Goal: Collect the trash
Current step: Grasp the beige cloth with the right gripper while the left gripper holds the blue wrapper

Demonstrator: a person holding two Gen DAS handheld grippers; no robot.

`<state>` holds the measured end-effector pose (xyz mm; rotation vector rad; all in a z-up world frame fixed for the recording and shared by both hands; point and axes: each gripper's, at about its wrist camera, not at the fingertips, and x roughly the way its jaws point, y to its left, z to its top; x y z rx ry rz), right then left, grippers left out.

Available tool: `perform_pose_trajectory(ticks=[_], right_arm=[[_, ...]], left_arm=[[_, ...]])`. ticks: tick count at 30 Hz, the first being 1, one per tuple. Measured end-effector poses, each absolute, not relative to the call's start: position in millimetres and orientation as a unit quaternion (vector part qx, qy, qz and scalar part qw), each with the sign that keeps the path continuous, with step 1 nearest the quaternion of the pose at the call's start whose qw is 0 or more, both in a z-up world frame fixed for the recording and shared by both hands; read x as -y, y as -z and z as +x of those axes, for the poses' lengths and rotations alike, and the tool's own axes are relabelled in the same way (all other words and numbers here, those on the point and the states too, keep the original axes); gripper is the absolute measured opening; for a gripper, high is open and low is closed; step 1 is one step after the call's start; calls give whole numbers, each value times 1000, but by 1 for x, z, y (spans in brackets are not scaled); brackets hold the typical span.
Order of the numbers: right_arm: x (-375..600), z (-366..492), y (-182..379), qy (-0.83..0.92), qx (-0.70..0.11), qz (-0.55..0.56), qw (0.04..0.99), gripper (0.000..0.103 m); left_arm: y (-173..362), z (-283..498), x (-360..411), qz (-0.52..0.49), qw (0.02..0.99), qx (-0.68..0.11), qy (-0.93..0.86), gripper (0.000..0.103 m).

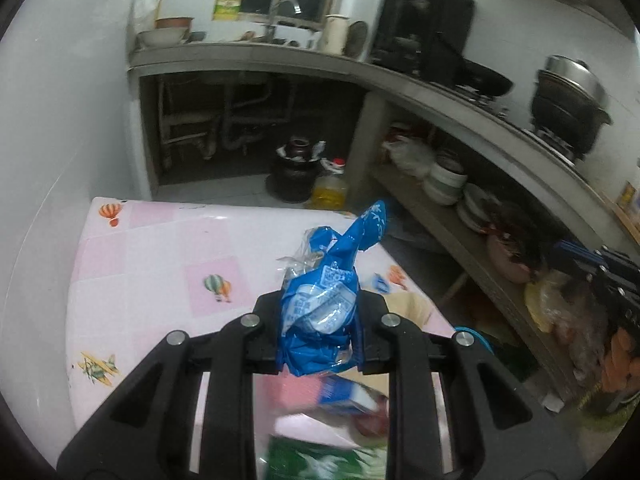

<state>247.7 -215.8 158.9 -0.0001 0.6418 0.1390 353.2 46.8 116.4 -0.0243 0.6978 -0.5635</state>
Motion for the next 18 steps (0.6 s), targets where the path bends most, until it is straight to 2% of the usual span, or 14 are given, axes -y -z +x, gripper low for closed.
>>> perform_pose_trajectory(ticks=[6,7,8,10,13,14,18], right_arm=[[228,236,-159,-104,-333,26,937,6],[229,242,-156,-112,-338,33,934,17],[229,247,-154,-115,-343,35,932,44],[223,268,-146,-134,-363,31,921,71],[201,310,-123,-176,-418,13,891,74],[191,329,-112,-181,-439,0,880,78],[153,385,-66,-196,-506,-59,838,80]], left_arm=[[-122,330,-31,4,897,-337,285,22],[-121,331,-32,2,897,-340,283,22],[-119,333,-34,-5,896,-344,279,22],[-115,339,-41,-20,896,-350,272,22],[-103,357,-59,-52,896,-362,253,22],[-98,362,-65,-60,895,-366,250,22],[-74,380,-84,-91,886,-389,234,22]])
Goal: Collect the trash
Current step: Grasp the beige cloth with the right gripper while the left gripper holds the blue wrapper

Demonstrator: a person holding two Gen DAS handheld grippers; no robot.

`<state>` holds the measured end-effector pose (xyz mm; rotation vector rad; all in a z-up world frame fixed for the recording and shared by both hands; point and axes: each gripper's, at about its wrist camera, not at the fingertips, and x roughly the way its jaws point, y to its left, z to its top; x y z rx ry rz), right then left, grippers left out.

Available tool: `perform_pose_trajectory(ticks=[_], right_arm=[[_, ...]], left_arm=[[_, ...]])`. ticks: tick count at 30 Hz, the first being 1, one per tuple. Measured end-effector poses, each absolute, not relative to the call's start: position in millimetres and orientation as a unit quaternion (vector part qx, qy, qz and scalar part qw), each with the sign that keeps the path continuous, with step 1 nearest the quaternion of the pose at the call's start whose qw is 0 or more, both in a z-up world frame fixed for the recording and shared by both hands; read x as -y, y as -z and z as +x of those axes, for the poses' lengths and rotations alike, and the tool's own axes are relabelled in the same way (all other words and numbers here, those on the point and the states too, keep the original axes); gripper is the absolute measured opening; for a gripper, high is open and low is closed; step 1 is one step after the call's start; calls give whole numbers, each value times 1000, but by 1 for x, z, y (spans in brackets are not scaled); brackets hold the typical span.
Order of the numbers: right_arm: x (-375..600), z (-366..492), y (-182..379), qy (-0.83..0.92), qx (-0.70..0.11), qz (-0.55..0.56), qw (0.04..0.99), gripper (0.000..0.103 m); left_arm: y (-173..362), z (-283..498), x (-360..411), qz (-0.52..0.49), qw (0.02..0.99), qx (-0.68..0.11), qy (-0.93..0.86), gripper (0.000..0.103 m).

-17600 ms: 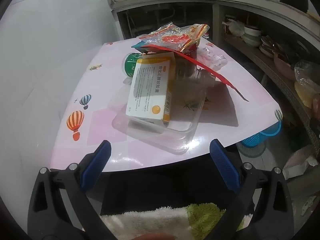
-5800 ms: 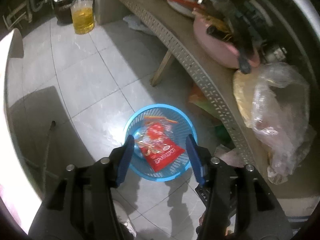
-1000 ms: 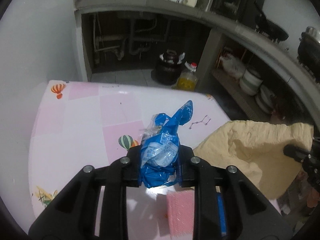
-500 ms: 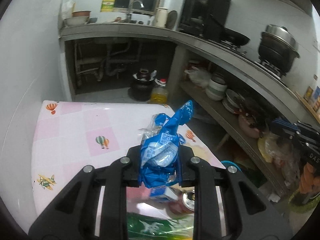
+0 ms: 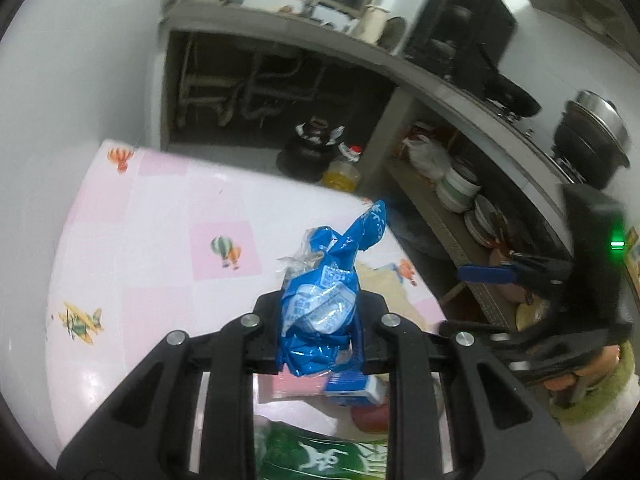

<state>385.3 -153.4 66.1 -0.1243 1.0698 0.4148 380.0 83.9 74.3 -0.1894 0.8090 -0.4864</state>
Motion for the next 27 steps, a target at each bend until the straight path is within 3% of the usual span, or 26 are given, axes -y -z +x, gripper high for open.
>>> perform_pose_trajectory(ticks=[5,13,15,17,25,27], right_arm=[[119,420,-28,-203,-544,-127,804,80],[105,444,3,-212,-586,-143,769,80],[106,443,7,-215,-592,-139,764,72],[107,443,11,-216,-599,-131,760,55],[105,442,21,-208,-605,-125,758,7],[105,442,15,-205,-594,-121,768,5]], left_arm=[[-51,395,-96,-101,879,-406,228,22],[-32,409,-101,-105,872,-419,231,22],[-27,411,-102,-107,870,-421,231,22],[-25,412,-103,-108,870,-423,231,22],[-24,412,-106,-109,871,-422,226,22],[-26,411,-106,-108,873,-419,226,22]])
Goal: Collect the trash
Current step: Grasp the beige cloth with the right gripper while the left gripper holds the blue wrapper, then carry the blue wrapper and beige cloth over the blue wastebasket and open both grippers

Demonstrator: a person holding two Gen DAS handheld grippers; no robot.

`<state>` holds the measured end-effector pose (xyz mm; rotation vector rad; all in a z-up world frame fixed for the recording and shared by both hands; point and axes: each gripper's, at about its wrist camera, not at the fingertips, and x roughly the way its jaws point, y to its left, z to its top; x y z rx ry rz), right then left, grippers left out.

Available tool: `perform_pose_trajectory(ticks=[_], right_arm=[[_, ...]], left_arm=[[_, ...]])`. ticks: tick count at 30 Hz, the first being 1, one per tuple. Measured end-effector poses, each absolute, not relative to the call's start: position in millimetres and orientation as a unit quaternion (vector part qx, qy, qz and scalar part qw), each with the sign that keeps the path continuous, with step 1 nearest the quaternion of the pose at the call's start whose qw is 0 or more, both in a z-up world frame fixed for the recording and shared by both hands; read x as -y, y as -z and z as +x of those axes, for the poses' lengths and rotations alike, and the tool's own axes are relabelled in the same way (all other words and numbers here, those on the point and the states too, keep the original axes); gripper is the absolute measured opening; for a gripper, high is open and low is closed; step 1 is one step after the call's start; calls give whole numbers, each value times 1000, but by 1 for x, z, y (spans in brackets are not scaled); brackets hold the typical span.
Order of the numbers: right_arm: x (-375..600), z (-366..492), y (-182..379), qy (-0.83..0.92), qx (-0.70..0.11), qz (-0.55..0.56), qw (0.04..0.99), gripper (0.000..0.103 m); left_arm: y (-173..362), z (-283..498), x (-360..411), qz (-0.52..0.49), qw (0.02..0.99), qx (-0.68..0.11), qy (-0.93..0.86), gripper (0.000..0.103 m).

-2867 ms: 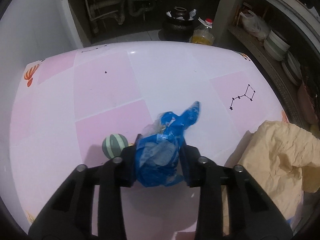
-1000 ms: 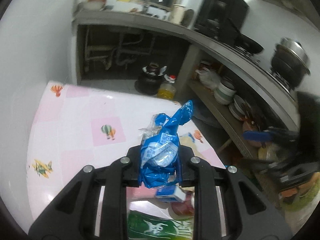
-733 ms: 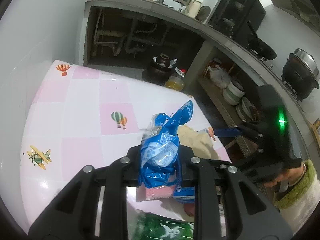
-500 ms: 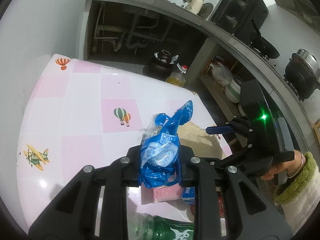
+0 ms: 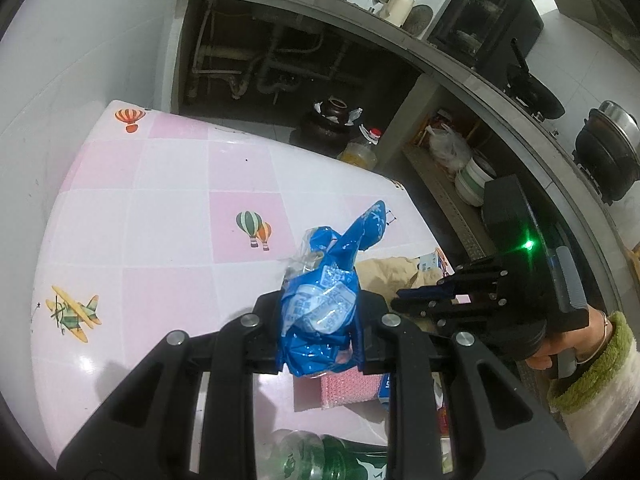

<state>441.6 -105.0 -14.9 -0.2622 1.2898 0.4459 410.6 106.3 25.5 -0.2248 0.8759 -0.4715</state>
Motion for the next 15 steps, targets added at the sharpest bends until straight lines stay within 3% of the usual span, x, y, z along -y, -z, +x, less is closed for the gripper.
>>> perform_pose_trajectory(ticks=[15], right_arm=[[166,394,-102,-179,-436,18,882,4]], left_arm=[[-71,379,-109,-103,898,-360,229,22]])
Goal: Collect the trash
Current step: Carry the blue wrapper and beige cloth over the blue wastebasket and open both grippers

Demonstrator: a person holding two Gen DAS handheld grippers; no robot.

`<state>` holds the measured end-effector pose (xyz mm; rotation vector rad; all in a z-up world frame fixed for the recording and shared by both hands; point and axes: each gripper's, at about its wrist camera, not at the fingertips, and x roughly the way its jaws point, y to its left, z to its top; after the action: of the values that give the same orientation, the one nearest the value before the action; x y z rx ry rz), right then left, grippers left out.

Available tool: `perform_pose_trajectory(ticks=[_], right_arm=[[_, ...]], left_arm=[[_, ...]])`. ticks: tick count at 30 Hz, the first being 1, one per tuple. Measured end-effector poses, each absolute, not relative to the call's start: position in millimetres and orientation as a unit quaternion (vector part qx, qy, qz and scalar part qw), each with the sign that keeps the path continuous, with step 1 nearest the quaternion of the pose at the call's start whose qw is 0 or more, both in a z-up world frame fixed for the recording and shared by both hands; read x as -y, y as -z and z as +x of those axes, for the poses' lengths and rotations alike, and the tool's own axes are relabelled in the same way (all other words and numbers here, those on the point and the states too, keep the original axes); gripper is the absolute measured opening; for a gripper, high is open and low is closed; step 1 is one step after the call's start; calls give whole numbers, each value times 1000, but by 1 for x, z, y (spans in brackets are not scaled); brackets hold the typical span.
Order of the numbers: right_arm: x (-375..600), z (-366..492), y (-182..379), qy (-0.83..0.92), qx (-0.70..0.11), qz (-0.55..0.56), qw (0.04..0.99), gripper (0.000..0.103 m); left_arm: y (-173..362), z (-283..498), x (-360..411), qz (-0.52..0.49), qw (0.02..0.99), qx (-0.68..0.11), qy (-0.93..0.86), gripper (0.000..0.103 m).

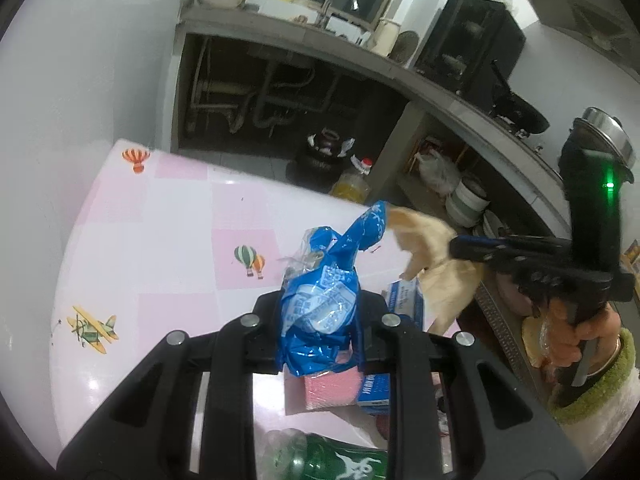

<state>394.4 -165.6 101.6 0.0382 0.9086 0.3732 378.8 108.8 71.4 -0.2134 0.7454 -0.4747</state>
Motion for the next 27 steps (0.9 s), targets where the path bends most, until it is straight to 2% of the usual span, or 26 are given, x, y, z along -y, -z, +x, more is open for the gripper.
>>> perform_pose_trajectory(ticks=[6,13,20,27], right_arm=[[207,311,-136,-154,-373,55,913,4],[284,192,-142,-70,-340,92,933,4],[378,78,-95,48,-345,177,921,4],[462,12,-1,116,-354,315,873,4]], left_arm=[[-101,347,-89,-88,900,-340,259,22],[-124,287,-14,-46,871,-342,350,22],[-96,228,120,16,795,-400,456,22],[-37,202,251,77,729,-478,484,22]])
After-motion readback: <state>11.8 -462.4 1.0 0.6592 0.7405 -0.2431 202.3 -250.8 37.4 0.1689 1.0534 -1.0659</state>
